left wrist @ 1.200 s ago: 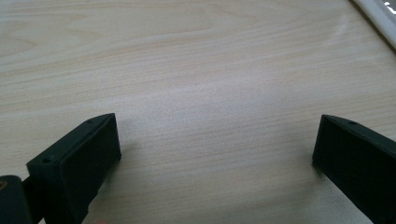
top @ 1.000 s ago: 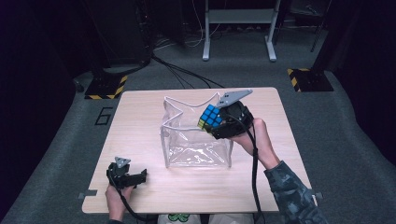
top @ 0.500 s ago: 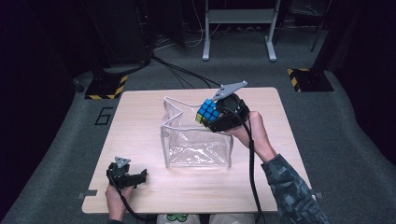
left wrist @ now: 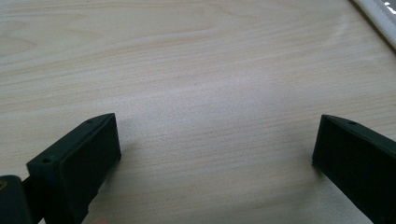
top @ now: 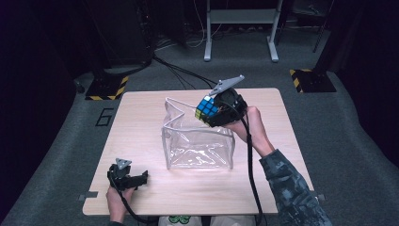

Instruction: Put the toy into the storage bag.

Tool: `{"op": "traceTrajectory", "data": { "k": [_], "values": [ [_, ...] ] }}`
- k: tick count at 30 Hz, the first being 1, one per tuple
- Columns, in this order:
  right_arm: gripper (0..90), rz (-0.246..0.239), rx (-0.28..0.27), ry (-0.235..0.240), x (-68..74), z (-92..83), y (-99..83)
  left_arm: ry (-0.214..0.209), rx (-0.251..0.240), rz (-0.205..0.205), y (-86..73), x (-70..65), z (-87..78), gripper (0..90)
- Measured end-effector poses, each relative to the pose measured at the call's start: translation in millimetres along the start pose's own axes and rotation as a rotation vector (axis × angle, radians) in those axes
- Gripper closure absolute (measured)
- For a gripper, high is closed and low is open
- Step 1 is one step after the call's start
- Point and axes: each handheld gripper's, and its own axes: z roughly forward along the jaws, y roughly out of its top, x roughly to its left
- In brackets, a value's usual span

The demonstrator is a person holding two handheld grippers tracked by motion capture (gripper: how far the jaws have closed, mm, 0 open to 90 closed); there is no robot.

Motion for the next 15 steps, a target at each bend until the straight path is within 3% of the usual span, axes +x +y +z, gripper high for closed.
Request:
{"op": "traceTrajectory", "data": {
  "k": [12,13,15],
  "values": [
    [33.7,-0.002,0.01,-0.002,-6.4,11.0,2.8,0.0,-0.001,-0.005,-0.1,-0.3,0.1,0.6],
    [33.7,0.018,0.017,-0.002,-5.4,11.3,3.3,0.0,0.0,-0.001,0.0,-0.1,0.0,0.6],
    [33.6,0.0,0.012,-0.001,-6.7,13.1,4.1,0.0,-0.001,-0.007,-0.1,-0.5,0.1,0.6]
  ]
}}
